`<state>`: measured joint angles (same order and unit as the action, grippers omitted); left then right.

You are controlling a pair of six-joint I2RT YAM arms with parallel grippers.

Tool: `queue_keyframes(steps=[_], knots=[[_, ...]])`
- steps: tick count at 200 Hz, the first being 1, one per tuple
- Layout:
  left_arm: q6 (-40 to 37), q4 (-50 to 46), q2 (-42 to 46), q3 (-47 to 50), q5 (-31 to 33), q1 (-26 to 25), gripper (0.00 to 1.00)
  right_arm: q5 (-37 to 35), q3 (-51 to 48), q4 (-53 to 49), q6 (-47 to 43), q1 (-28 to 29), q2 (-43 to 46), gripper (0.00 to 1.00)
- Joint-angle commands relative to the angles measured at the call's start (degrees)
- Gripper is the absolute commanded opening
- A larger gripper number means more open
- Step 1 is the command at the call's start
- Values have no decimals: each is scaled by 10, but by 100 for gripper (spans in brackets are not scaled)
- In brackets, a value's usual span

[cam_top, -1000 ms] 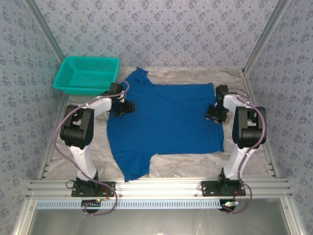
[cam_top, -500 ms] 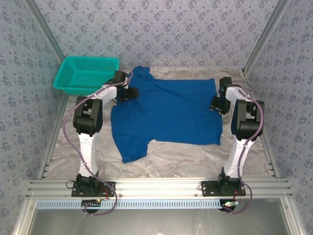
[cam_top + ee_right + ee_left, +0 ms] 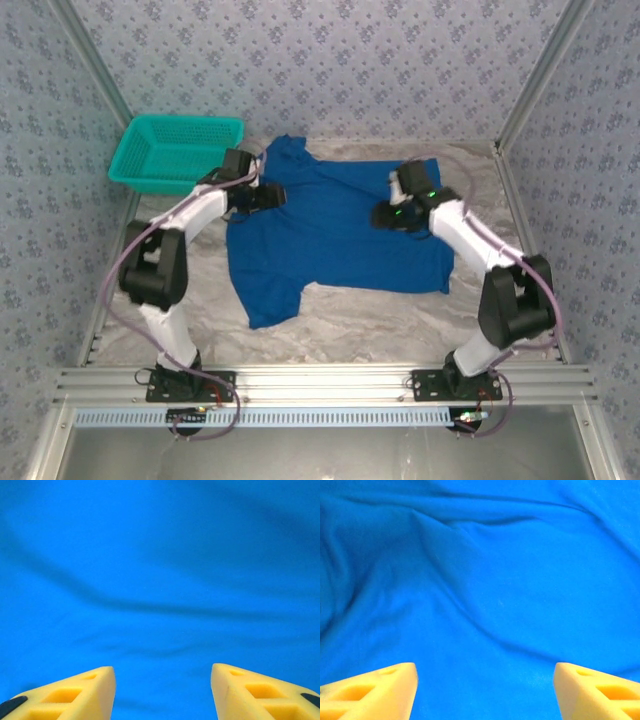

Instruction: Fold the inside-out t-shirt

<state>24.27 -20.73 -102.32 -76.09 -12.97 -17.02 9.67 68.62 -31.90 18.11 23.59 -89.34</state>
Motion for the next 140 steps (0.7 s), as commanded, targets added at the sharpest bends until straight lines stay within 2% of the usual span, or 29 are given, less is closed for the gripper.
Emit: queue_keyframes(steps=[1,27,49,79,107,125,140], knots=[[14,-18,105,102,27,-2,71,121,-69,39,9,105,-6,56],[30,-75,232,229,36,-3,70,157,-92,128,40,234,-32,56],[43,-112,313,300,43,-6,70,140,-75,125,27,295,-76,56],[57,-142,394,353,56,-6,70,143,-84,149,30,330,-111,58],[66,-157,417,377,50,-9,70,132,-83,171,34,344,-132,56],[78,-162,415,382,44,-28,70,115,-78,190,45,344,-149,51],[92,-165,415,388,47,-47,70,102,-68,188,45,344,-164,39]])
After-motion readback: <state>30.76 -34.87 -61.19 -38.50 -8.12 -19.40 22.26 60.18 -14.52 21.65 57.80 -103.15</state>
